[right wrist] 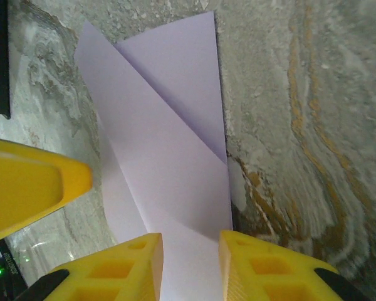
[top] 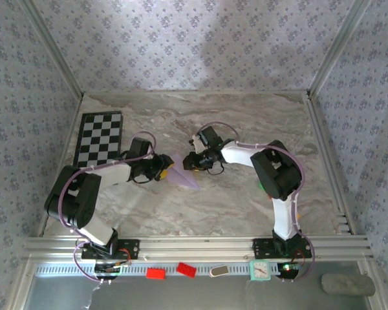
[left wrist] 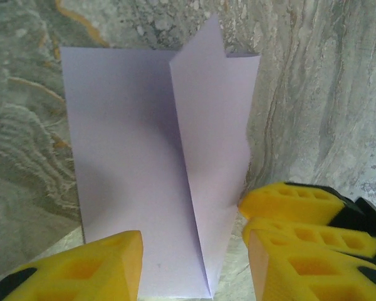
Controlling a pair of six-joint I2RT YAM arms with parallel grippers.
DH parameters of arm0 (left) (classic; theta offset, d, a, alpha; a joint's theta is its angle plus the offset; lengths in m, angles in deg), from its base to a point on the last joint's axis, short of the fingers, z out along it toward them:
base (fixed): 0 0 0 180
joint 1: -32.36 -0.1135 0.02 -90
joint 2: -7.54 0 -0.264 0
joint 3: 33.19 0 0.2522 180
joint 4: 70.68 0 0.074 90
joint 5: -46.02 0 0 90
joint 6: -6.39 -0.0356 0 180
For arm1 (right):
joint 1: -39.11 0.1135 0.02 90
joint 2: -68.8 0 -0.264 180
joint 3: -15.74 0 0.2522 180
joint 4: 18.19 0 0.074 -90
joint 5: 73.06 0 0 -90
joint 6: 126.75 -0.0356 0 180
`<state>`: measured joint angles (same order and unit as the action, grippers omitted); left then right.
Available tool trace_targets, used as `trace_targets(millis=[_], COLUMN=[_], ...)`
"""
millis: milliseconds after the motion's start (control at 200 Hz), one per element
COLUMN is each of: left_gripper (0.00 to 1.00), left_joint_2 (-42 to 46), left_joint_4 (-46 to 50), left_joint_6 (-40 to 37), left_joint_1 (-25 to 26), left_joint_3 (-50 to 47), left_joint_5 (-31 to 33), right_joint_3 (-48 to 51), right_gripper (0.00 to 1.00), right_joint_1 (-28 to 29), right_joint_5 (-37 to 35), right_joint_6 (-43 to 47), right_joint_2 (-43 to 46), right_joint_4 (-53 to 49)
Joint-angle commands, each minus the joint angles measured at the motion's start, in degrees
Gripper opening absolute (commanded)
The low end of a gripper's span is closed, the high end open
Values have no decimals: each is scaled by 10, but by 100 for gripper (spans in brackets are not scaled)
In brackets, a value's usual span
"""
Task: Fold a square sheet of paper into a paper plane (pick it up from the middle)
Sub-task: Fourth fold the wing at the center of the table.
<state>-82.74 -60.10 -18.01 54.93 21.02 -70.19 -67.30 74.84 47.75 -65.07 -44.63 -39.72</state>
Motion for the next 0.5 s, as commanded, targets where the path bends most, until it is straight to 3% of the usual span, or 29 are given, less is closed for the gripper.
trace_targets(millis=[0,295,495], left_gripper=[48,45,44], left_joint_2=[-13,-50,-79], left_joint_4=[-12,-32,-46], left_joint_6=[7,11,8], left_joint_1=[9,20,24], left_joint_3=[18,38,55], left_joint_5=[-12,-29,-49], right_joint_3=[29,60,63], right_gripper=[31,30,24], right_joint_1=[-7,-6,-5], right_joint_5=[-7,-10,-4], right_joint_6=[-14,-27,-28], right_joint_2=[36,33,24], right_joint_4=[20,22,22])
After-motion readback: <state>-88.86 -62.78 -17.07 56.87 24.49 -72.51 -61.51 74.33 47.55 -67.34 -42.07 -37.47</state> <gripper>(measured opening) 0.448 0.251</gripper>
